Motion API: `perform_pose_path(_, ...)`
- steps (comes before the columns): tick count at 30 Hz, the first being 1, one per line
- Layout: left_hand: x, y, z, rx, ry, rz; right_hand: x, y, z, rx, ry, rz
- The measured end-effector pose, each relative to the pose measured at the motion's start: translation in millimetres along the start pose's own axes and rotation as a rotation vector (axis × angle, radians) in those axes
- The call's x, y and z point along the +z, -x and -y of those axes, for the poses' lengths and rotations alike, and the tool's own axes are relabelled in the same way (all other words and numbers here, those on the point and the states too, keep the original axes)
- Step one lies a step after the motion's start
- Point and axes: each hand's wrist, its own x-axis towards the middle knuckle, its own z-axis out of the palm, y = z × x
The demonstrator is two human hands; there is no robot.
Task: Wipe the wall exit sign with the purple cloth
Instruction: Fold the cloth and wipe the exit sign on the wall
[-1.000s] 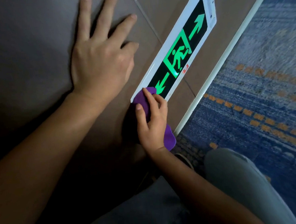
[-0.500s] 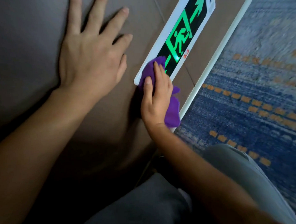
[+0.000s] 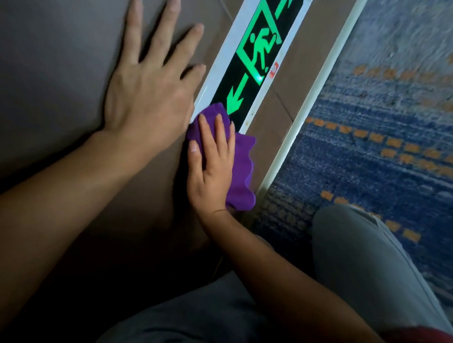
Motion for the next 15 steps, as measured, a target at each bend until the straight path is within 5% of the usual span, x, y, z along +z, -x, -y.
perform_pose_path(11, 3.2, -33.3, 9.0, 0.035, 0.068, 0.002, -12.8, -11.1, -22.0, 0.403, -0.198, -0.071)
perform_pose_path(15, 2.3, -32.7, 9.1, 0.069, 0.022, 0.019, -14.8, -5.6, -6.3, 0.347, -0.217, -0.045)
